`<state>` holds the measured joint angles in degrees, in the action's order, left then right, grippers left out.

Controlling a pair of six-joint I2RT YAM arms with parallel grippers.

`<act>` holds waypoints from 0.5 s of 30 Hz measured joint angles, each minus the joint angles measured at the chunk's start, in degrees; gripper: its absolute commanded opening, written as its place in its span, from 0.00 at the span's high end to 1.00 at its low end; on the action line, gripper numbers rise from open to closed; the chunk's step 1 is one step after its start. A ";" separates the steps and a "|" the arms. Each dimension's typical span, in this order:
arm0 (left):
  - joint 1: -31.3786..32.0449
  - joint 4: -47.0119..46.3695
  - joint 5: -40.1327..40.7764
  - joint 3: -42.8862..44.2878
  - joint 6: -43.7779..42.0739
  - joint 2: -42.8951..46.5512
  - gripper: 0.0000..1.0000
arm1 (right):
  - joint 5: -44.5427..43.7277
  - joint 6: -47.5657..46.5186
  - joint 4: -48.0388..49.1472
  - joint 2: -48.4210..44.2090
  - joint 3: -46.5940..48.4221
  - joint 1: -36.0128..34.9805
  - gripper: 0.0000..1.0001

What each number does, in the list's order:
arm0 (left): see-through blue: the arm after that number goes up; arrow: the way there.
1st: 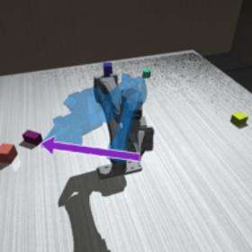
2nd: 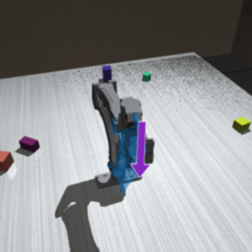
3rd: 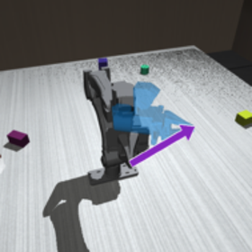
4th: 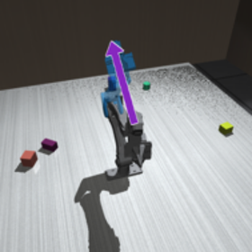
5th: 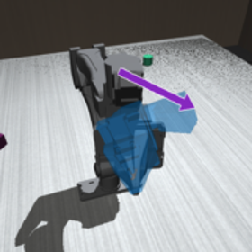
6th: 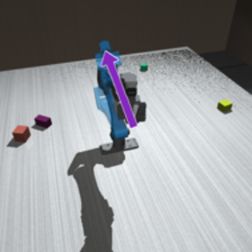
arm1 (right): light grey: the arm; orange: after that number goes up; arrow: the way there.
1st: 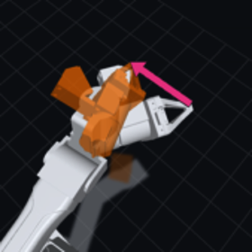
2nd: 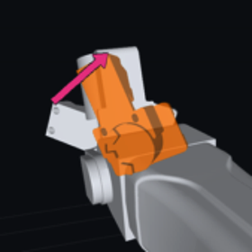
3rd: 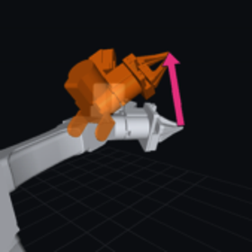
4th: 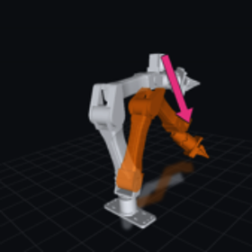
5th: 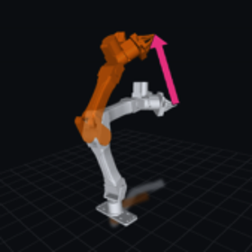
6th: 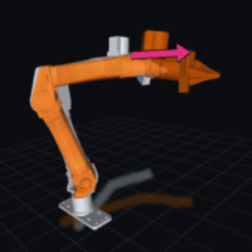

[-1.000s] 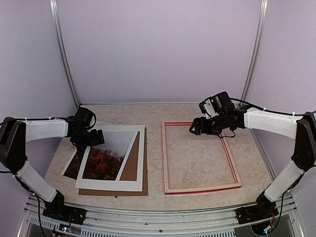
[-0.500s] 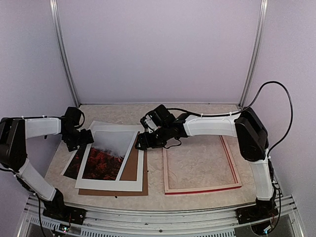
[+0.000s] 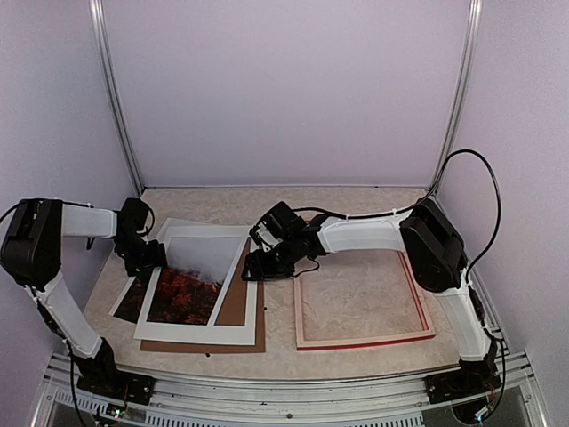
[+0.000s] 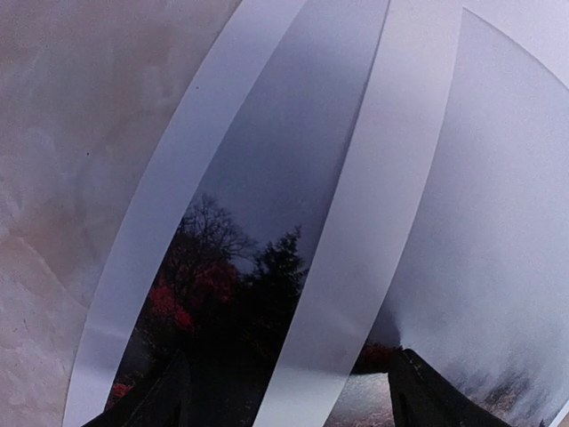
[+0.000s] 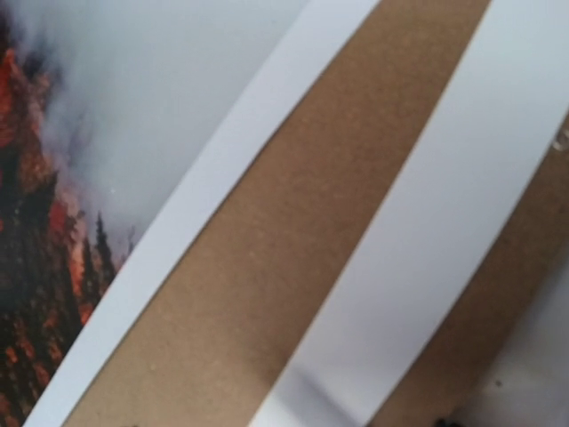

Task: Put the photo into the frame
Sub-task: Pick up the mat board from the photo.

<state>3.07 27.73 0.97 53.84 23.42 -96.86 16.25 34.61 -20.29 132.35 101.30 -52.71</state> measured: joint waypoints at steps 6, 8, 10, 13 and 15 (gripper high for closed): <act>-0.22 -0.24 -2.08 0.07 -0.94 -0.15 0.38 | 0.22 0.68 0.07 0.76 0.48 -0.02 0.33; -0.22 -0.42 -3.04 0.04 -1.01 -0.15 0.42 | 0.28 0.87 0.13 0.87 0.59 -0.02 0.34; -0.26 -0.87 -4.28 -0.07 -1.03 -0.15 0.45 | 0.28 1.03 0.17 0.94 0.61 -0.02 0.34; -0.37 -1.62 -5.68 -0.44 -1.25 0.02 0.49 | 0.28 1.14 0.28 0.98 0.61 -0.02 0.34; -0.52 -1.92 -6.47 -0.72 -1.29 0.24 0.51 | 0.28 1.29 0.31 1.01 0.61 -0.02 0.34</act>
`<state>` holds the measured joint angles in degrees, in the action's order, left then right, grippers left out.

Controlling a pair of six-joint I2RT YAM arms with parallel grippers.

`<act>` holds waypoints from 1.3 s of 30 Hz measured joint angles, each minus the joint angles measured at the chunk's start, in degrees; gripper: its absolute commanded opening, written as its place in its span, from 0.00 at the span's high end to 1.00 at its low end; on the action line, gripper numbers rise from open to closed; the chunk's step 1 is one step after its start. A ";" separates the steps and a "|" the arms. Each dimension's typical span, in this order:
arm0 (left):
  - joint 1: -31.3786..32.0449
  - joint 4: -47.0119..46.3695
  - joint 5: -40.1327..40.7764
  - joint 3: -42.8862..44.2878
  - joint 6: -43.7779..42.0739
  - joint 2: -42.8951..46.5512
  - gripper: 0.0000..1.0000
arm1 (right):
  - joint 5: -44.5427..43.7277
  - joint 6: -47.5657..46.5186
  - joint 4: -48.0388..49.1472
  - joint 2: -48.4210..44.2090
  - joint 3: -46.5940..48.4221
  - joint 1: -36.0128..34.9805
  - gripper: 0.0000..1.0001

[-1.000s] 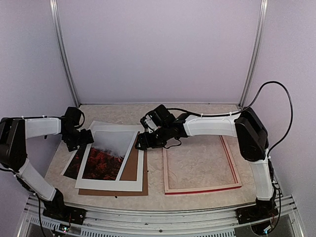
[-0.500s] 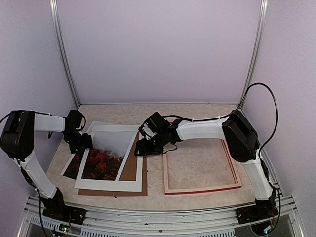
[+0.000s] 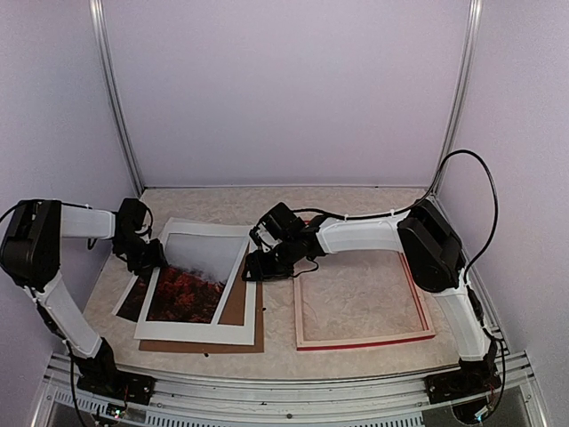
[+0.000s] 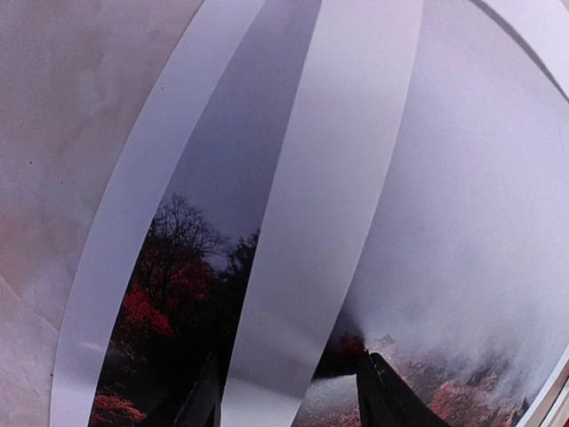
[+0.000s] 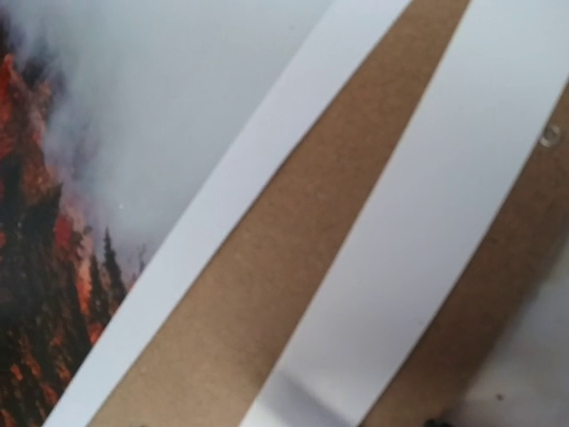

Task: Put the photo into the frame
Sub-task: Pick up the mat board from the photo.

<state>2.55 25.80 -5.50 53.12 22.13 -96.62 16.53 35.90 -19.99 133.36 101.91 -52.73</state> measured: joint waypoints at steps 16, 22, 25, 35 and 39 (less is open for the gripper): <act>0.07 -1.44 -7.80 -1.14 -0.98 5.35 0.60 | 0.61 0.61 1.38 0.46 0.00 0.00 0.35; 0.07 -1.64 -7.54 -1.14 -1.33 6.27 0.67 | 0.68 0.61 1.46 0.48 0.00 0.00 0.34; 0.07 -1.60 -7.13 -1.14 -1.44 6.43 0.69 | 0.83 0.59 1.46 0.48 0.00 0.02 0.31; 0.07 -1.57 -5.57 -1.14 -1.44 7.76 0.77 | 1.88 -0.37 1.22 0.24 0.04 1.01 0.25; 0.09 -1.60 -5.62 -1.14 -1.42 8.07 0.78 | 1.75 -0.68 0.20 -0.09 0.04 1.73 0.26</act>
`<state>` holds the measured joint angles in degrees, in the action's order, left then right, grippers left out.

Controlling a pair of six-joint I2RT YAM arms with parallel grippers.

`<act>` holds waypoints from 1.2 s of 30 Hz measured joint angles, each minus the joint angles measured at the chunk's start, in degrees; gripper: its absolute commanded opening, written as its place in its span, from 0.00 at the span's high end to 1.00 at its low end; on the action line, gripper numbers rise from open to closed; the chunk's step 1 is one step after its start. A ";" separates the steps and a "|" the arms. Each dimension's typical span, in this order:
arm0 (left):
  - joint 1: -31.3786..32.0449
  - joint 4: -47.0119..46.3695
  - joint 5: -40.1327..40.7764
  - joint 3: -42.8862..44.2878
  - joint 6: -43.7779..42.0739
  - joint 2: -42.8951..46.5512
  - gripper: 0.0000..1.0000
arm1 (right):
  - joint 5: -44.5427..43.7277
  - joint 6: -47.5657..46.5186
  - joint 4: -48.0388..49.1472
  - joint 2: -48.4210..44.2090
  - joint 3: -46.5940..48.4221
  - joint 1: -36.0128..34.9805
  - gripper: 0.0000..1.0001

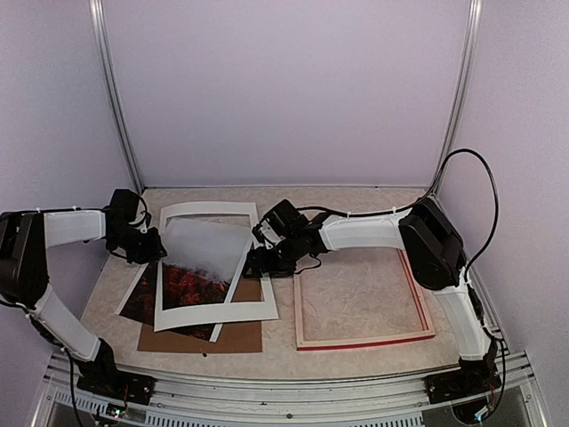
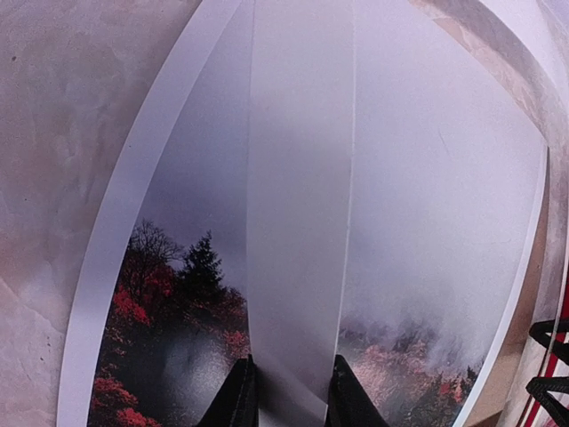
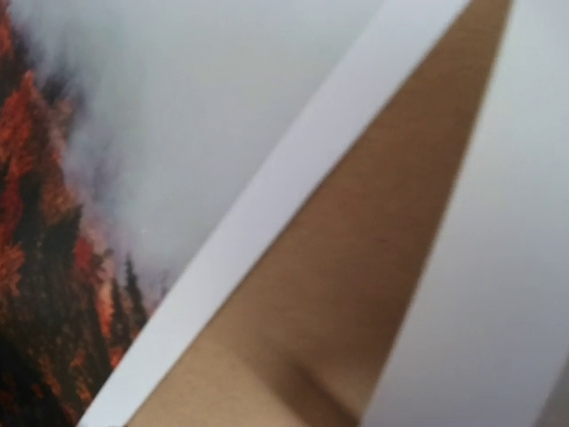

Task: Put the photo into the frame
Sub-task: Pick up the mat board from the photo.

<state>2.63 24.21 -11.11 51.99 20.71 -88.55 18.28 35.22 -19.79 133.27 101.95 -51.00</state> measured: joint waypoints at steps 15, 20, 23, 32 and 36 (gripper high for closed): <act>1.07 -1.46 -0.46 -2.67 2.89 2.56 0.78 | 5.77 3.85 6.82 -2.73 -7.43 2.95 0.37; 2.16 -2.62 -0.48 -3.65 4.20 3.13 0.79 | 8.96 5.79 10.27 -2.97 -9.35 3.65 0.34; 2.64 -3.21 -0.72 -4.13 4.83 3.15 0.79 | 8.74 6.12 10.27 -3.15 -9.40 3.78 0.31; 2.71 -3.82 -2.60 -4.33 5.20 4.44 0.79 | 3.23 3.91 5.70 -4.61 -8.66 3.85 0.27; 2.54 -3.82 -3.15 -4.33 5.16 5.25 0.79 | 1.42 2.71 3.82 -4.74 -7.54 4.04 0.26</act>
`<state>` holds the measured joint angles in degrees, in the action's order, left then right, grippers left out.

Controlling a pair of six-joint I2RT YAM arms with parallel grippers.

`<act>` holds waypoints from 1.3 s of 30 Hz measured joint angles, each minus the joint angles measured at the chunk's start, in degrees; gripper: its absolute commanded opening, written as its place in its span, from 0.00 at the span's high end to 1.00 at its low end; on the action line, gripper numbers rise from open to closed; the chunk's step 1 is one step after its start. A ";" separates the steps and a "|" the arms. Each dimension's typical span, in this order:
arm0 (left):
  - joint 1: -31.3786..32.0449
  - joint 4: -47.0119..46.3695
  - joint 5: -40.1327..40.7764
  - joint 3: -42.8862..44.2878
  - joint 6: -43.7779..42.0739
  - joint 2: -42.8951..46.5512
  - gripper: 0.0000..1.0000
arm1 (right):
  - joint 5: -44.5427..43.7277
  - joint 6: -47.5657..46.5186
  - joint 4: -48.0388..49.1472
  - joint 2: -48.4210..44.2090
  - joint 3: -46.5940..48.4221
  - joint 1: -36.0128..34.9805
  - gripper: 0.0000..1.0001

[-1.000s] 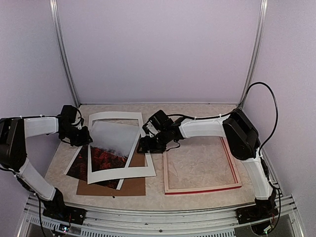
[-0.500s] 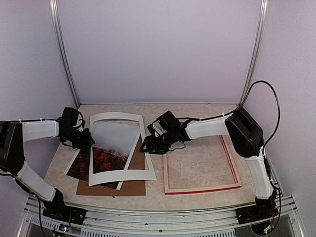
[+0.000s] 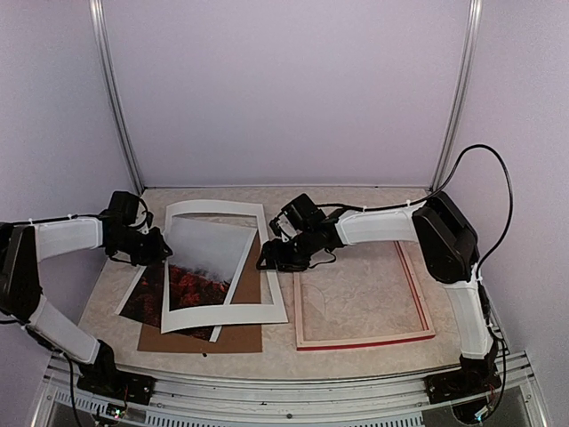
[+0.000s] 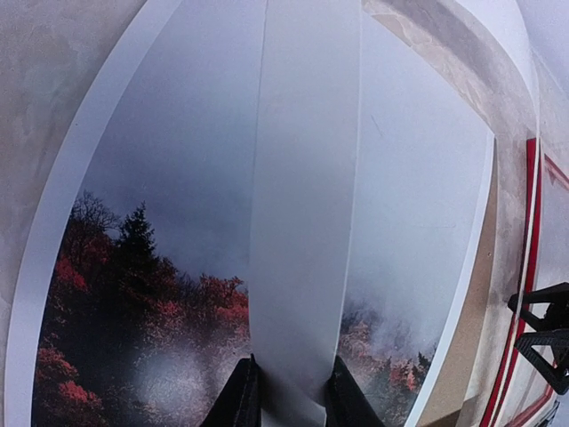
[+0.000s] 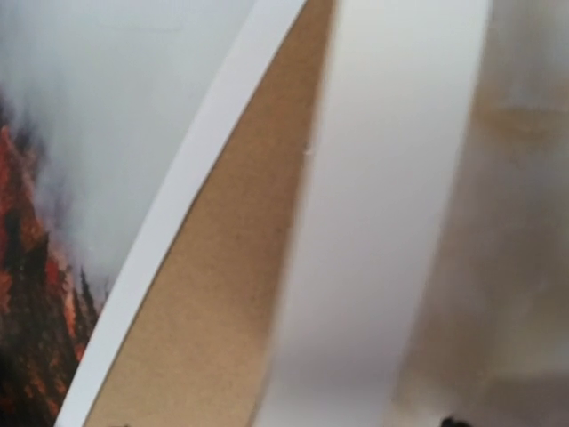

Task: Put the photo into the frame
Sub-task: Pick up the mat board from the photo, then pass from the left arm to the right

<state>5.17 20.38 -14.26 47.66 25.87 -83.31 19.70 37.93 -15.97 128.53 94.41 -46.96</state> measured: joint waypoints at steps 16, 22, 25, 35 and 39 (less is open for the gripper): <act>-1.62 -0.07 -2.01 -0.28 -0.61 3.69 0.79 | 3.23 -0.81 1.03 -2.56 0.22 2.64 0.32; -1.62 -0.48 -3.76 -1.88 -0.31 4.72 0.79 | 8.98 1.88 5.84 -2.56 -1.33 3.28 0.36; -1.62 -0.70 -4.37 -2.36 -0.15 5.27 0.79 | 10.69 2.69 7.48 -2.56 -1.62 3.30 0.40; -1.60 -1.57 -4.85 -2.67 -0.09 6.01 0.78 | 17.38 7.69 16.98 -2.67 -7.69 3.91 0.65; -1.42 -1.60 -4.46 -2.78 -0.07 6.01 0.76 | 18.51 9.14 19.34 -3.89 -10.54 4.76 0.72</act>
<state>3.75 18.79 -18.72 44.88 25.80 -77.30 38.22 47.07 3.38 124.64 83.88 -42.19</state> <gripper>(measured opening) 0.228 0.320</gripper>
